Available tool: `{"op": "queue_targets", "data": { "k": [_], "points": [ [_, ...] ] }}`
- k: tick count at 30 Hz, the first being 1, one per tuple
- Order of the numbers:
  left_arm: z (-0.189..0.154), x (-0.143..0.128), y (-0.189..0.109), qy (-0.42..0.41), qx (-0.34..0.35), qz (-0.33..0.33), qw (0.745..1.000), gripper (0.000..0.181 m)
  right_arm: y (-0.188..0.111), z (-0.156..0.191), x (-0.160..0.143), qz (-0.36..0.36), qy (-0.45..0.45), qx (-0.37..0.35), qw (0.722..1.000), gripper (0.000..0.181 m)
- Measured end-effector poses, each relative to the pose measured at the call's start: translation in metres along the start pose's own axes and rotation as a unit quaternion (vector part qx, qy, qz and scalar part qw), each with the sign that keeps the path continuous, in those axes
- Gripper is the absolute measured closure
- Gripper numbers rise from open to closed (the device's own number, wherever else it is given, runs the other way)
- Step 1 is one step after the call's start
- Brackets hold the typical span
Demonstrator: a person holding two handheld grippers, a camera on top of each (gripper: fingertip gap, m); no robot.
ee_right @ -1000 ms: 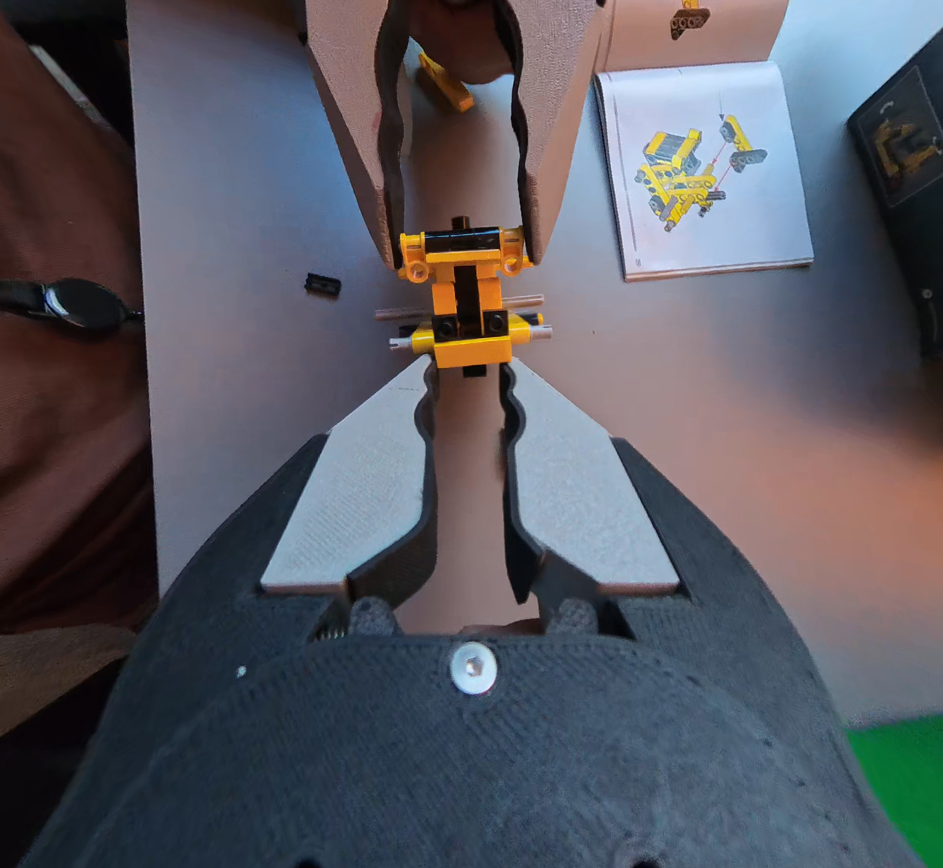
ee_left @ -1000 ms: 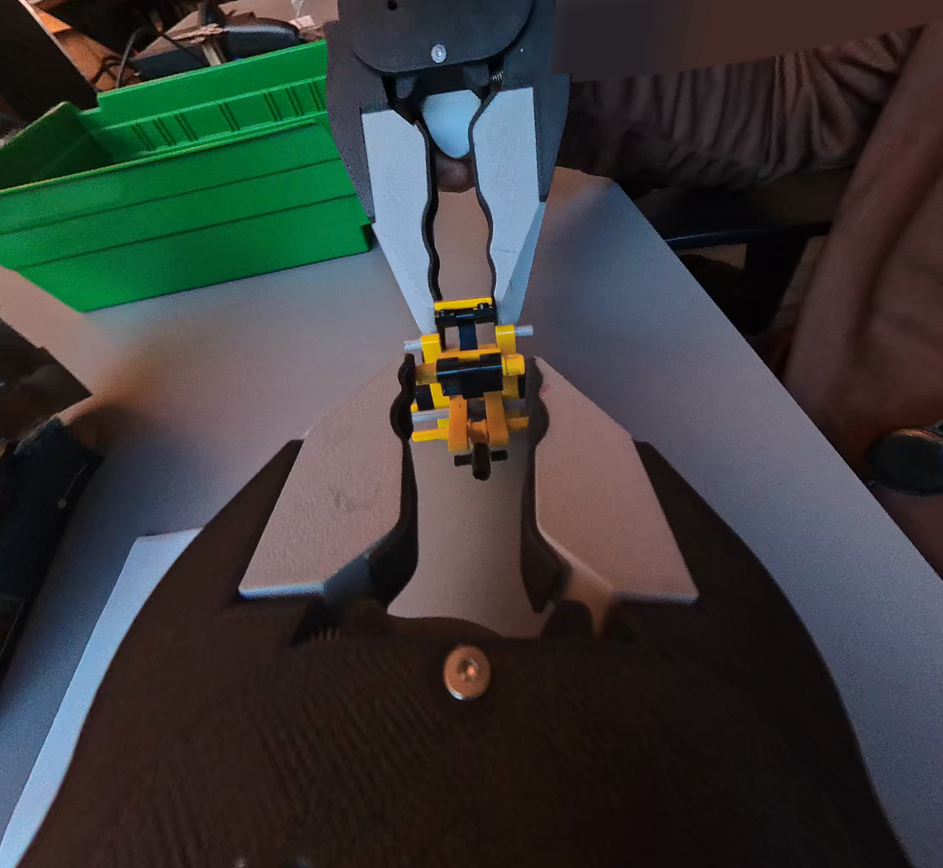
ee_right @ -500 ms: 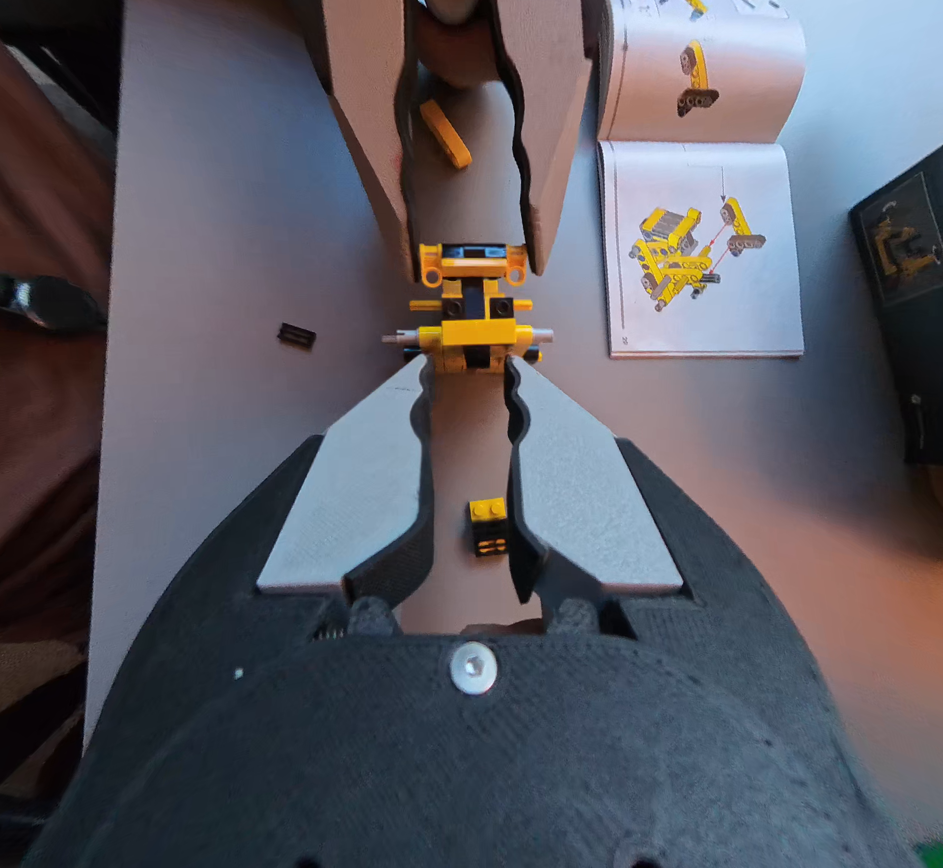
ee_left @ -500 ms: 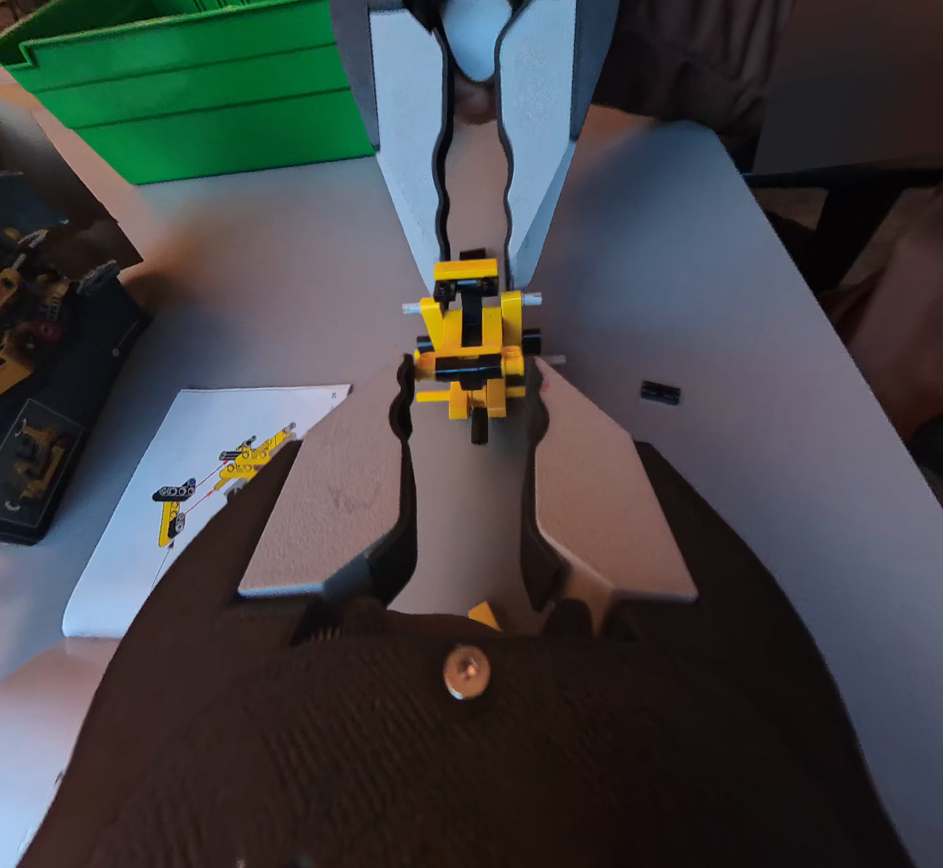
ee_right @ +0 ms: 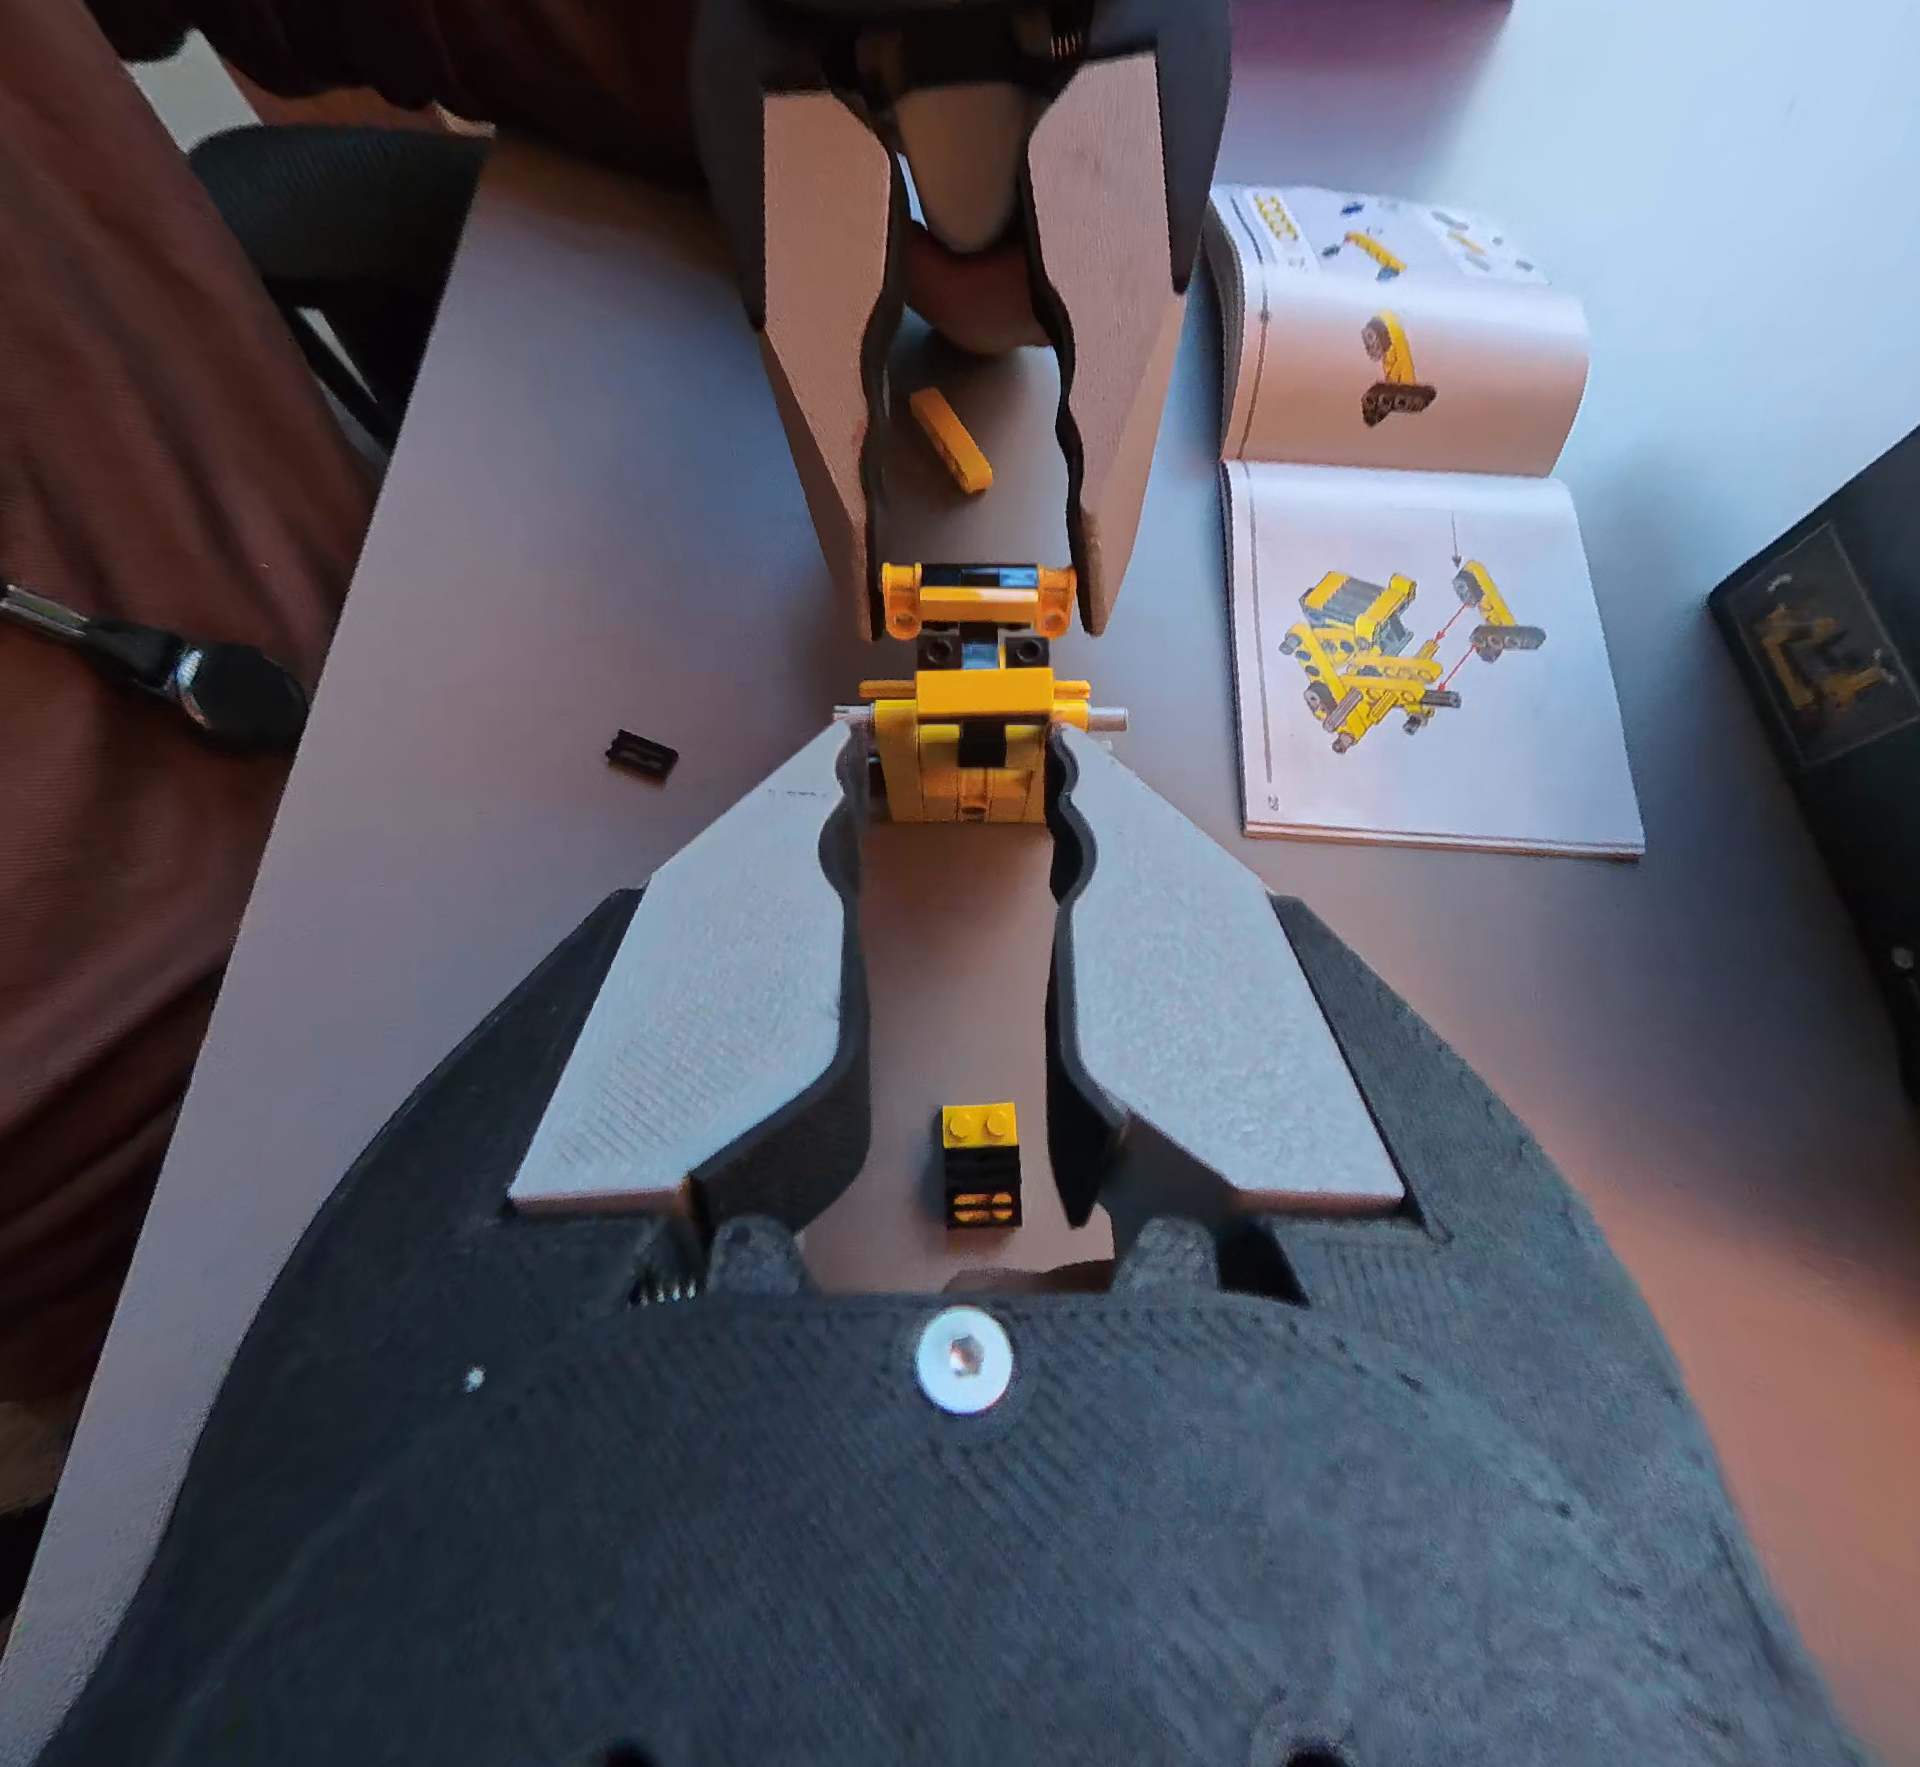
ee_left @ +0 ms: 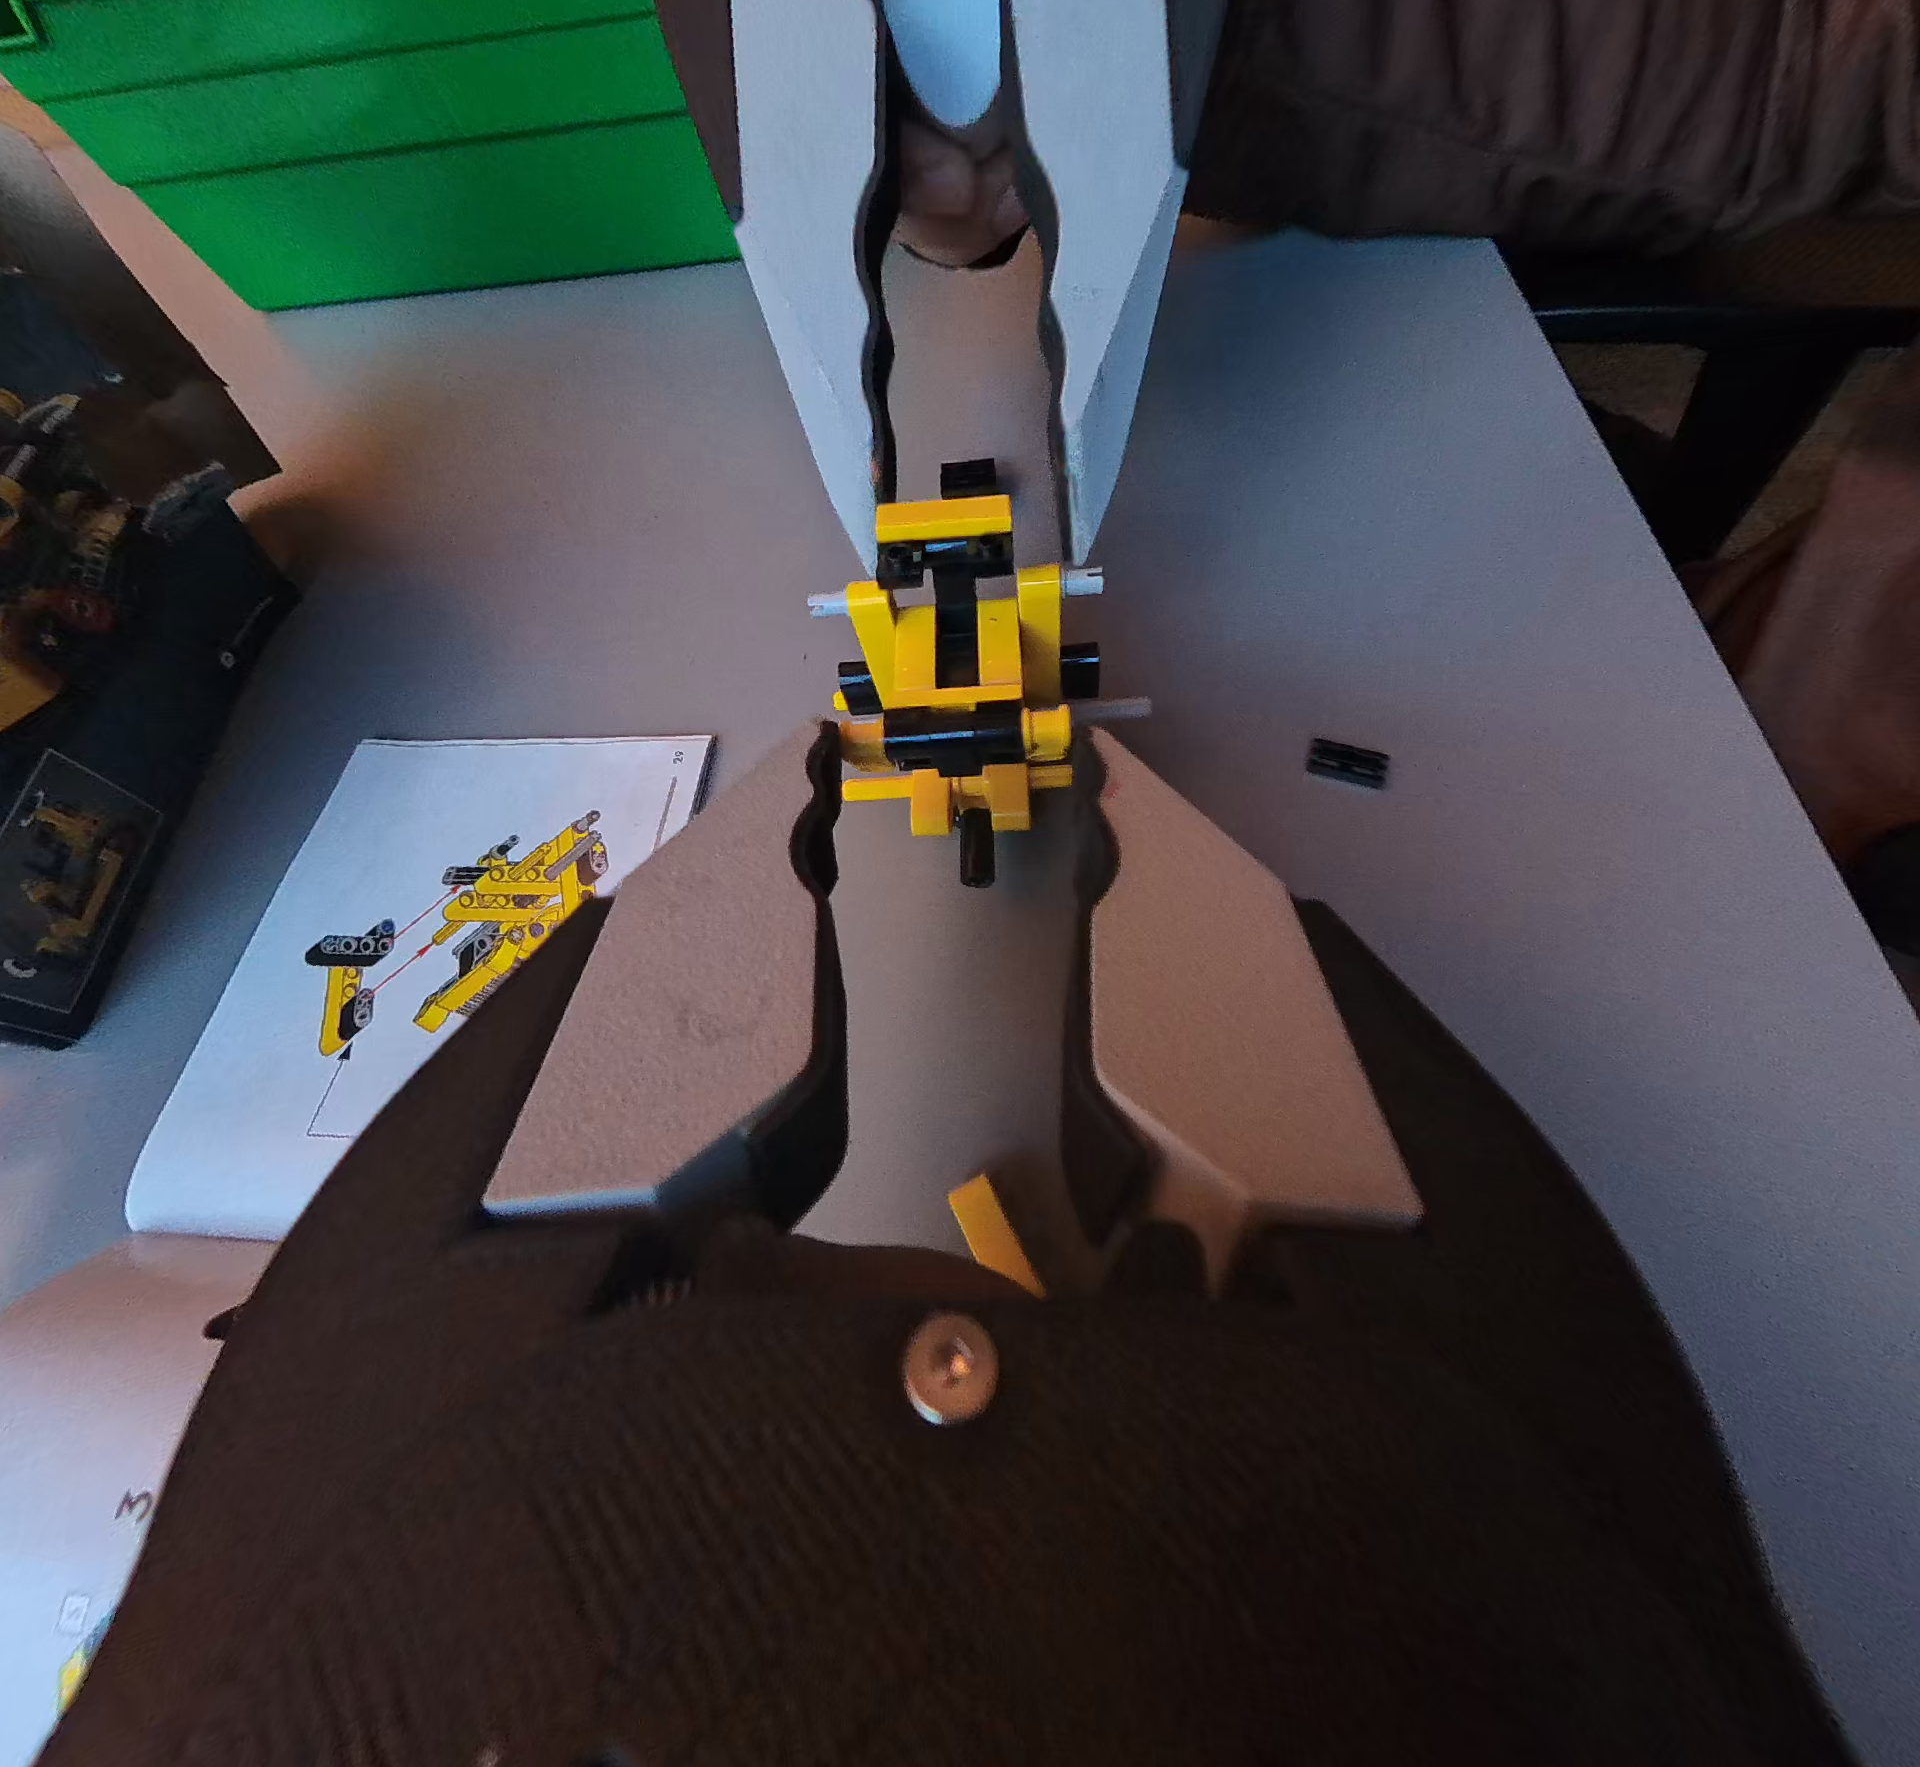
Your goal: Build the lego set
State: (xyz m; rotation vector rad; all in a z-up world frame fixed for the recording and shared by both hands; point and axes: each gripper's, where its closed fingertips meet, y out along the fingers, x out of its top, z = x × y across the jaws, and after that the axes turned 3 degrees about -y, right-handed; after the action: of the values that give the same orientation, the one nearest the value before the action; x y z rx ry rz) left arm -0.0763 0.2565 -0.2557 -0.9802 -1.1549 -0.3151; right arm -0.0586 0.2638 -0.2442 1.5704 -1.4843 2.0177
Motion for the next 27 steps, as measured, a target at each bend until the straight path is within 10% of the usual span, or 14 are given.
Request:
{"op": "queue_targets", "data": {
  "k": [27],
  "points": [
    [0.001, 0.002, -0.001, -0.039, -0.005, -0.002, 0.999, 0.132, 0.007, -0.001, -0.01, -0.004, -0.001, -0.005, 1.0, 0.156]
  ]
}}
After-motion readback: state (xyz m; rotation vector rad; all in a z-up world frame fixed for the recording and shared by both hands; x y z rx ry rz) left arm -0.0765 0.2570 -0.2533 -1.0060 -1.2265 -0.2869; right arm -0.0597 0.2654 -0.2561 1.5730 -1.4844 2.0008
